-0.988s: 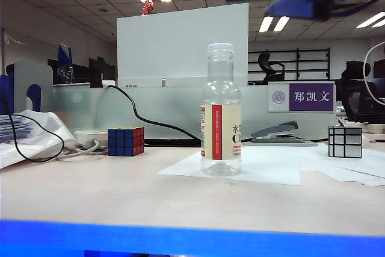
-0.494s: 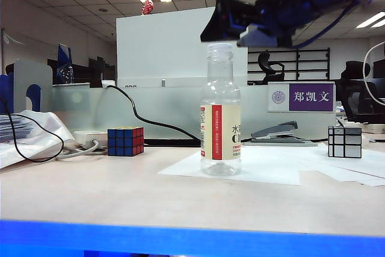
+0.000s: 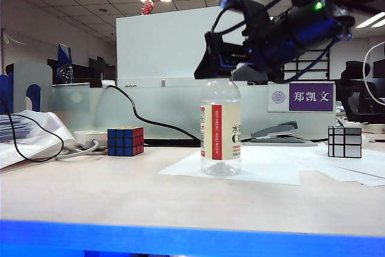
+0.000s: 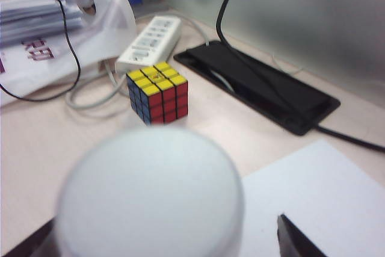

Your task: Flip the plastic bottle upside down.

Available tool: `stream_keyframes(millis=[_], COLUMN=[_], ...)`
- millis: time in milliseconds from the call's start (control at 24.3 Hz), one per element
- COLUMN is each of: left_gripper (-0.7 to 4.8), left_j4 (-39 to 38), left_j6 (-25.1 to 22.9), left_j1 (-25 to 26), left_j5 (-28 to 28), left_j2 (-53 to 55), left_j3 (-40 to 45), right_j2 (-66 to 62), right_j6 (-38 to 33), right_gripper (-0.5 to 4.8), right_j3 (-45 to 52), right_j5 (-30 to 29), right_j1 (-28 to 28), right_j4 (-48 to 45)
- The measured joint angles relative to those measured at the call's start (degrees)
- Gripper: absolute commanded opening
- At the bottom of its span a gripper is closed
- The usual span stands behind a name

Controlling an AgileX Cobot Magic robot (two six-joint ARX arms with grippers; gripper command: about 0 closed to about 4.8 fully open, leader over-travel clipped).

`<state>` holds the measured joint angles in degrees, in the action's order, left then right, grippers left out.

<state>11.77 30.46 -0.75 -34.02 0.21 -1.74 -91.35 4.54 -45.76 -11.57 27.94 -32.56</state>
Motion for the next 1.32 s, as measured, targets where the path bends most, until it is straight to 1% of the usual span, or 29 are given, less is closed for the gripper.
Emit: stream_keyframes(millis=[165,247,288,329,535,576,618,700,741,823,865,906,1070,1153,1194,1317], left_gripper=[1.61,1.61,1.61,1.61,1.61,1.61,1.61,1.61,1.61,1.61,1.61,1.61,1.61,1.61,1.61,1.61], left_j4=[0.00,-0.02,-0.02,-0.02,-0.02,-0.02,-0.02,-0.02,-0.02,-0.02,-0.02,-0.02,-0.02,-0.02,-0.02,-0.02], left_j6=[0.00,0.00,0.00,0.00,0.00,0.00,0.00,0.00,0.00,0.00,0.02,0.02,0.02,0.02,0.02,0.02], left_j1=[0.00,0.00,0.00,0.00,0.00,0.00,0.00,0.00,0.00,0.00,0.00,0.00,0.00,0.00,0.00,0.00], left_j5=[0.22,0.22,0.22,0.22,0.22,0.22,0.22,0.22,0.22,0.22,0.22,0.22,0.22,0.22,0.22,0.22], left_j2=[0.00,0.00,0.00,0.00,0.00,0.00,0.00,0.00,0.00,0.00,0.00,0.00,0.00,0.00,0.00,0.00], left_j3=[0.00,0.00,0.00,0.00,0.00,0.00,0.00,0.00,0.00,0.00,0.00,0.00,0.00,0.00,0.00,0.00], right_j2=[-1.40,-1.60,-1.57,-1.57,-1.60,-1.57,-1.57,-1.57,-1.57,-1.57,-1.57,-1.57,-1.57,-1.57,-1.57,-1.57], right_j6=[0.00,-0.07,-0.15,-0.13,0.00,-0.94,-3.58,-14.97,-21.59,-32.02,-38.18,-46.47,-68.43,-77.57,-80.59,-92.50], right_gripper=[4.79,1.29,-0.13,-0.06,-0.05,-0.05,-0.05,-0.06,-0.06,-0.06,-0.06,-0.06,-0.05,-0.06,-0.06,-0.05], right_j3=[-0.02,0.00,0.00,0.00,-0.09,-0.09,-0.11,-0.37,-0.48,-0.59,-0.59,-0.59,-0.74,-0.76,-0.74,-0.74], right_j5=[0.00,0.02,0.02,0.00,-0.04,-0.02,-0.07,-0.04,-0.04,-0.02,-0.02,0.00,0.07,0.09,0.26,1.53], right_j1=[0.04,0.04,0.07,0.11,0.26,0.26,0.26,0.07,-0.09,-0.13,-0.13,-0.11,-0.11,-0.09,-0.02,0.46], right_j4=[-0.70,-0.72,-1.05,-1.29,-3.02,-4.04,-4.94,-7.17,-9.55,-13.97,-16.31,-19.45,-28.26,-30.99,-31.69,-33.99])
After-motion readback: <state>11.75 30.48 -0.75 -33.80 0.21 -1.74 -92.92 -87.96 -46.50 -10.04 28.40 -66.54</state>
